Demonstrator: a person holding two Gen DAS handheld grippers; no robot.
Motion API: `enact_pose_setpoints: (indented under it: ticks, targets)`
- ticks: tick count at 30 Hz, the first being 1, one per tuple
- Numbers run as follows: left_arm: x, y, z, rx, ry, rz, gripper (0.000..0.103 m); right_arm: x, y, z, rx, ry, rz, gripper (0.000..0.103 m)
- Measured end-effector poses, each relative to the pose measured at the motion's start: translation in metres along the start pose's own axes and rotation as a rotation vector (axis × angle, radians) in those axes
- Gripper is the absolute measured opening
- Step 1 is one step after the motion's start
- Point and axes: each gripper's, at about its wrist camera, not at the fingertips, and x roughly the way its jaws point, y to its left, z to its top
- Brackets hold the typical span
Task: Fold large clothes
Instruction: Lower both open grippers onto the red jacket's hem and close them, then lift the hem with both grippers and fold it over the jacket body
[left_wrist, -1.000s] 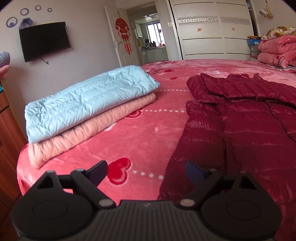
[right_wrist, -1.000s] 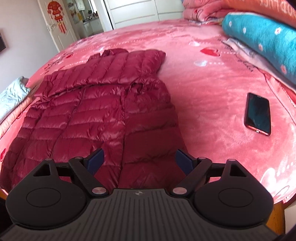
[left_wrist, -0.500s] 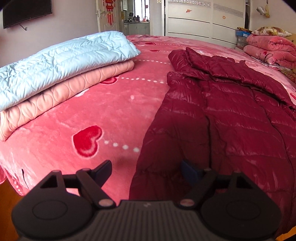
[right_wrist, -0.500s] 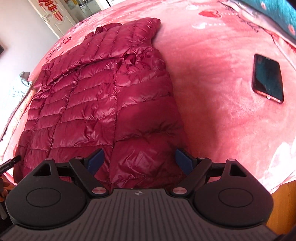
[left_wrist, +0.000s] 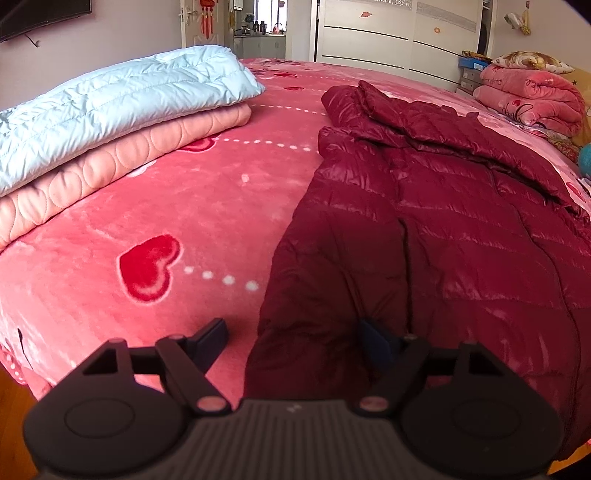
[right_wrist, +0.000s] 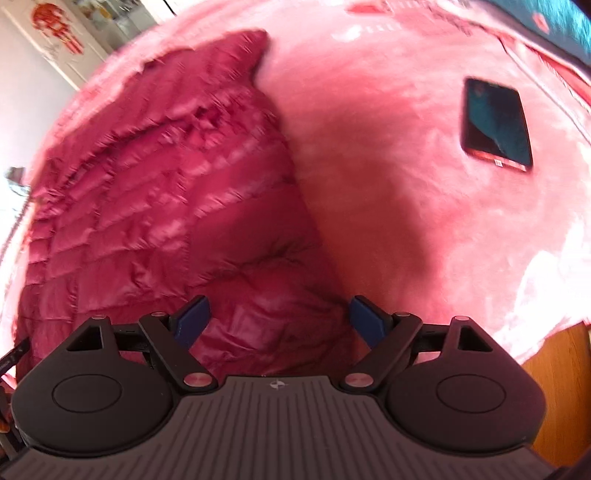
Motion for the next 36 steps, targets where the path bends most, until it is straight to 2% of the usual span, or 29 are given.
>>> enact_pose_setpoints:
  ticks: [7, 10, 11, 14, 16, 18, 21, 22, 24, 29, 36]
  targets:
    - [0.003, -0.004, -0.003, 0.009, -0.004, -0.010, 0.078, 0.018, 0.004, 0.004, -0.029, 0.085, -0.006, 0.103]
    - [0.002, -0.007, -0.004, 0.017, -0.012, -0.023, 0.069, 0.025, 0.015, 0.005, -0.077, 0.117, -0.002, 0.103]
    - [0.001, -0.008, -0.004, 0.024, -0.016, -0.032, 0.062, 0.028, 0.018, 0.005, -0.089, 0.126, 0.005, 0.102]
    - [-0.001, -0.013, -0.005, 0.044, -0.024, -0.051, 0.047, 0.032, 0.021, 0.003, -0.109, 0.142, 0.044, 0.081]
    - [-0.002, -0.015, -0.005, 0.052, -0.026, -0.065, 0.039, 0.034, 0.024, 0.001, -0.118, 0.135, 0.067, 0.058]
    - [-0.003, -0.017, -0.004, 0.052, -0.025, -0.079, 0.028, 0.032, 0.028, -0.002, -0.129, 0.116, 0.096, 0.040]
    - [-0.004, -0.020, -0.003, 0.047, -0.020, -0.108, 0.014, 0.029, 0.042, -0.005, -0.154, 0.075, 0.100, 0.027]
    - [-0.004, -0.021, -0.002, 0.042, -0.018, -0.118, 0.012, 0.028, 0.046, -0.004, -0.158, 0.059, 0.102, 0.023]
    - [-0.005, -0.023, -0.001, 0.040, -0.016, -0.135, 0.007, 0.024, 0.049, -0.006, -0.160, 0.025, 0.121, 0.019]
    - [-0.014, -0.028, 0.003, 0.038, -0.032, -0.179, 0.004, 0.012, 0.053, -0.009, -0.122, -0.072, 0.180, 0.015]
    - [-0.045, -0.024, 0.016, -0.004, -0.108, -0.280, 0.003, -0.006, 0.046, -0.016, -0.018, -0.193, 0.297, 0.011]
